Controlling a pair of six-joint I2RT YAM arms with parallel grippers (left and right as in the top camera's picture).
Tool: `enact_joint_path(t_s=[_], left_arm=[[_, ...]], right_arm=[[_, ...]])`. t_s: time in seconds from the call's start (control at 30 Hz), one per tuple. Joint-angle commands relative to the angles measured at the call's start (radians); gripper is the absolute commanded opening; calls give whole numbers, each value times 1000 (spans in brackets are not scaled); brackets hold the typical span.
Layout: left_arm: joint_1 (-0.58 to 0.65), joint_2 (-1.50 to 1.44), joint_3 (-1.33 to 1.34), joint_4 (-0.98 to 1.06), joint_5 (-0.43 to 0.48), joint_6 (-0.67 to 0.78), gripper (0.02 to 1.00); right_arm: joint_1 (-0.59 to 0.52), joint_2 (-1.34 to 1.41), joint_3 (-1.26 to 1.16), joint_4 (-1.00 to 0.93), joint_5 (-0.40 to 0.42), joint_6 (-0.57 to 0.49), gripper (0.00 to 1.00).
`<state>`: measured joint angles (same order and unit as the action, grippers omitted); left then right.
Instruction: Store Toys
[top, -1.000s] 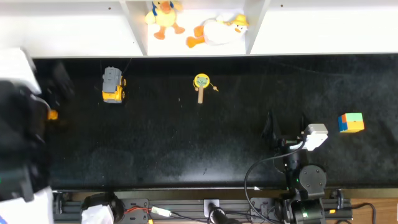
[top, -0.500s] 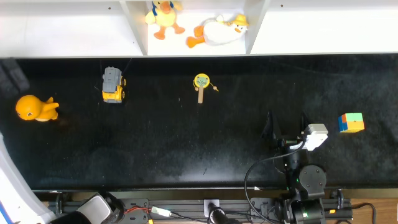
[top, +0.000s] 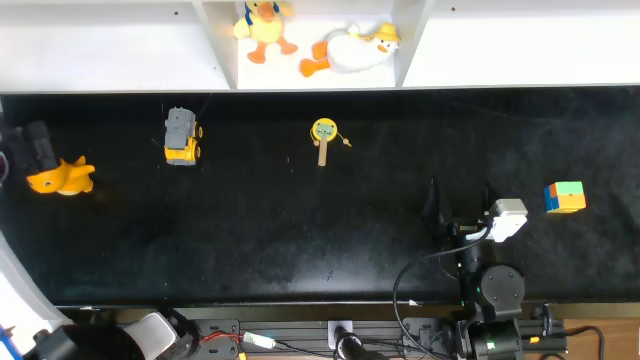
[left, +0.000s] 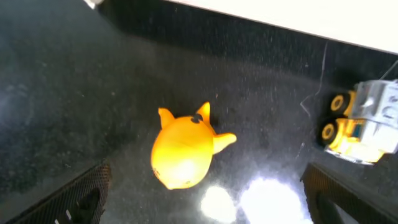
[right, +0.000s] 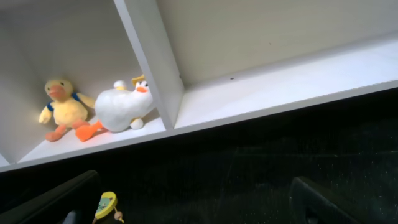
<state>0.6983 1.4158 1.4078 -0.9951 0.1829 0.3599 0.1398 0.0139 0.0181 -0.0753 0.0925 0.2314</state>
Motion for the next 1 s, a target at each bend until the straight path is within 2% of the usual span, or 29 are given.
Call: enact_joint_path(t_s=[0.03,0.23,0.77,1.0], left_arm=[[4,6,-111,67,-2,36,996],[10,6,-229,174,-38,26,998],[44,7,-443,449,-26,37,998],[45,34,-473,507,-26,37,996]], right_arm=[[6,-10,-13,4,-6,-7,996],[6,-10,-13,4,-6,-7,993],[6,-10,-13,4,-6,-7,996],[6,-10,-13,4,-6,-7,996]])
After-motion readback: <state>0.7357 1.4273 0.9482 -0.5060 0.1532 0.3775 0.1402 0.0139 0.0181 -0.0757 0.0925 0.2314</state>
